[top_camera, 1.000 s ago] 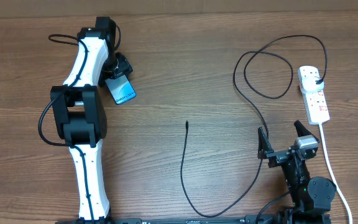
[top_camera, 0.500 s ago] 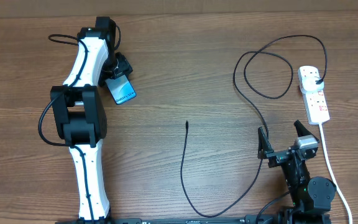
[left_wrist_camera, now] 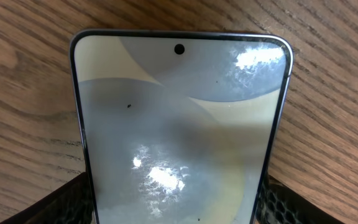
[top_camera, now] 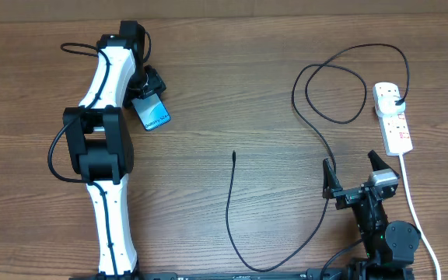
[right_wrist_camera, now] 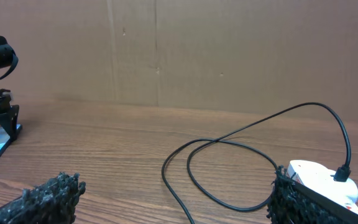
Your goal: Plug charger to phone and switch on socket
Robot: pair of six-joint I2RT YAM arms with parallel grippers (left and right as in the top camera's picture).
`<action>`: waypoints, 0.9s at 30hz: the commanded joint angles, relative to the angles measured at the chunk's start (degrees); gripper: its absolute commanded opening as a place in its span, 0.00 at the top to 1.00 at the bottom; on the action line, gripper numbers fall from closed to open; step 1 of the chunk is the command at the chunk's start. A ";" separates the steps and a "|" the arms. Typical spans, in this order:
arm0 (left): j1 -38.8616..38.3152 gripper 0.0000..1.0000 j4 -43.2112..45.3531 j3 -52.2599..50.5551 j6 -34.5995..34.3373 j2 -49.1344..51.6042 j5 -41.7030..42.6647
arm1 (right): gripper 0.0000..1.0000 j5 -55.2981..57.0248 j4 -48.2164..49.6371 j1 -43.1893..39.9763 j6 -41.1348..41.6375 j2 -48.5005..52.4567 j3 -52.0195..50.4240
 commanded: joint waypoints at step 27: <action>-0.37 0.96 -5.84 10.73 0.92 0.59 4.13 | 0.00 0.39 0.31 0.48 -0.04 -0.42 -0.59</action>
